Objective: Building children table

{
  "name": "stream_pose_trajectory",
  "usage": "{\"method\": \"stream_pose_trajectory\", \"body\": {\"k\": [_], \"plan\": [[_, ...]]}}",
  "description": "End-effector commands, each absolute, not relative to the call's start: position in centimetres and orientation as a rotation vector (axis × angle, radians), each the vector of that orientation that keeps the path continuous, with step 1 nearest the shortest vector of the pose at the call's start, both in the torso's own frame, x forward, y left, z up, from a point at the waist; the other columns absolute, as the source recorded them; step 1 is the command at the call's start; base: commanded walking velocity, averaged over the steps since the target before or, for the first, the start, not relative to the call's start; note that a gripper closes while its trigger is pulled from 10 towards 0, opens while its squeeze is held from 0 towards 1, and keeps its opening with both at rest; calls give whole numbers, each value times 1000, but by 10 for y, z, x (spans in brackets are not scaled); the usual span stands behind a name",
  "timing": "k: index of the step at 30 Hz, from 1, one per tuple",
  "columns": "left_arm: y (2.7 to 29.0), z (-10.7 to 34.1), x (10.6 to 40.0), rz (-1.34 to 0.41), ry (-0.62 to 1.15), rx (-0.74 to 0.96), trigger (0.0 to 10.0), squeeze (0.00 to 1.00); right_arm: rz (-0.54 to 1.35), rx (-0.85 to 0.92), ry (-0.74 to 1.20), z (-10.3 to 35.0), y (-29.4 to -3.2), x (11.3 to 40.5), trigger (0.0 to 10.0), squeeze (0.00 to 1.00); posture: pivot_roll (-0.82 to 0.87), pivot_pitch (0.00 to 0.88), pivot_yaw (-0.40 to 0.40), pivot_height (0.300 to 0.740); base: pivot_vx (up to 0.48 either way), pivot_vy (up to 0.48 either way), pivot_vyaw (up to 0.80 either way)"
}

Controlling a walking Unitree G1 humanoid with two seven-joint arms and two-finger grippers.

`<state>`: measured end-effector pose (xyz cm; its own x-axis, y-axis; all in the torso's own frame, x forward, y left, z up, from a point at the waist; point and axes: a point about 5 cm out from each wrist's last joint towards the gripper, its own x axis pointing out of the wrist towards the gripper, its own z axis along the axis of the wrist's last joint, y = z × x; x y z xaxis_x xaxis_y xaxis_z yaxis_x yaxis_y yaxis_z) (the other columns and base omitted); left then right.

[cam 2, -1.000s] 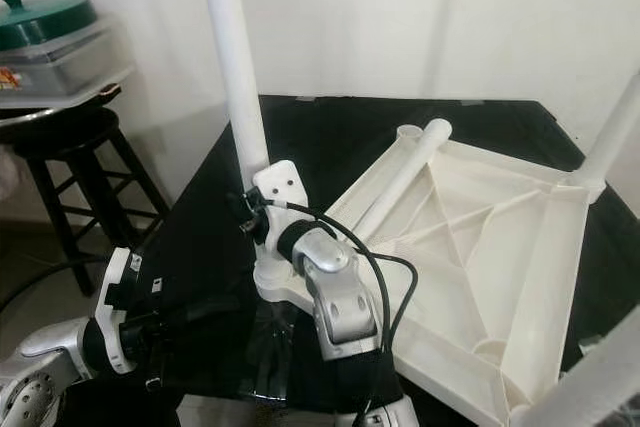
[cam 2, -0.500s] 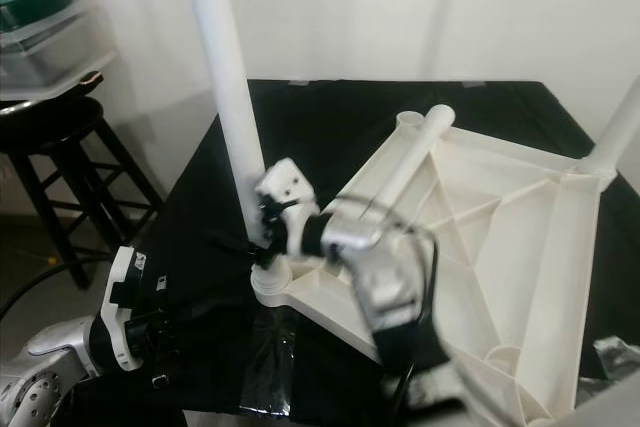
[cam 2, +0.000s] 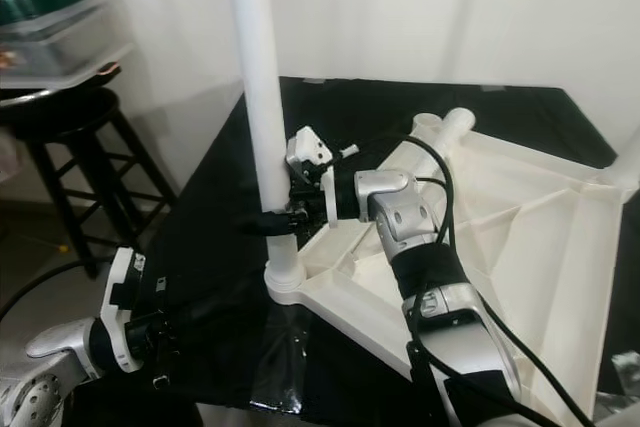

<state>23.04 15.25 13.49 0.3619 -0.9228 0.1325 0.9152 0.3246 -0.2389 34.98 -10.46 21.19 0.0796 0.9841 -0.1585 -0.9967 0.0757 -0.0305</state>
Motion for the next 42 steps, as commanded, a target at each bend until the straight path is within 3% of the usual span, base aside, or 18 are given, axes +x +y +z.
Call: {"method": "stream_pose_trajectory", "body": {"k": [1, 8, 12, 13, 14, 16, 17, 19, 22, 30, 31, 32, 33, 37, 40, 41, 42], "plan": [[153, 133, 230, -1197, 40, -280, 10000, 0, 1518, -139, 82, 216, -103, 351, 0, 0, -20, 0, 3, 740, 0, 0, 0], [152, 134, 229, -1198, 39, -282, 10000, 0, 1494, -165, 101, 206, -112, 351, 0, 0, -21, 0, 3, 740, 0, 0, 0], [152, 135, 228, -1202, 37, -287, 10000, 0, 1375, -247, 126, 196, -133, 348, 0, 0, -36, 0, 9, 740, 0, 0, 0], [153, 135, 228, -1204, 37, -288, 10000, 0, 1306, -273, 136, 193, -139, 348, 0, 0, -38, 0, 5, 740, 0, 0, 0], [154, 136, 227, -1205, 38, -289, 10000, 0, 1120, -268, 178, 180, -139, 348, 0, 0, -47, 0, -5, 740, 0, 0, 0], [154, 136, 227, -1205, 38, -289, 10000, 0, 1120, -268, 178, 180, -139, 348, 0, 0, -47, 0, -5, 740, 0, 0, 0], [156, 137, 227, -1205, 37, -290, 10000, 0, 784, -216, 190, 164, -130, 343, 0, 0, -45, 7, 8, 740, 0, 0, 0], [159, 138, 226, -1202, 36, -292, 10000, 0, 529, -116, 254, 140, -104, 308, 0, 0, -49, 16, 21, 740, 0, 0, 0], [160, 138, 227, -1203, 42, -288, 10000, 0, 566, -174, 234, 142, -84, 295, 0, 0, -48, 17, 35, 740, 0, 0, 0], [160, 138, 227, -1211, 52, -289, 10000, 0, 575, -242, 209, 146, -80, 299, 0, 0, -41, 21, 23, 740, 0, 0, 0], [160, 138, 227, -1206, 48, -290, 10000, 0, 563, -235, 219, 148, -79, 299, 10000, 0, -40, 21, 21, 740, 0, 0, 0], [160, 138, 226, -1201, 44, -290, 10000, 0, 585, -187, 207, 154, -77, 301, 10000, 345, -35, 21, 21, 740, 0, 0, 0], [160, 139, 226, -1198, 42, -290, 10000, 0, 685, -132, 176, 164, -74, 304, 10000, 1000, -34, 21, 21, 740, 0, 0, 0], [160, 138, 226, -1199, 43, -289, 10000, 0, 864, -84, 73, 188, -71, 308, 10000, 1000, -34, 20, 22, 740, 0, 0, 0], [160, 138, 225, -1206, 47, -289, 10000, 0, 1154, -161, -30, 214, -84, 312, 10000, 1000, -29, 18, 17, 740, 0, 0, 0], [160, 138, 225, -1206, 47, -289, 10000, 0, 1154, -161, -30, 214, -84, 312, 10000, 1000, -29, 18, 17, 740, 0, 0, 0], [159, 138, 225, -1207, 48, -289, 10000, 0, 1235, -185, -19, 217, -90, 314, 10000, 0, -27, 18, 17, 740, 0, 0, 0]]}}
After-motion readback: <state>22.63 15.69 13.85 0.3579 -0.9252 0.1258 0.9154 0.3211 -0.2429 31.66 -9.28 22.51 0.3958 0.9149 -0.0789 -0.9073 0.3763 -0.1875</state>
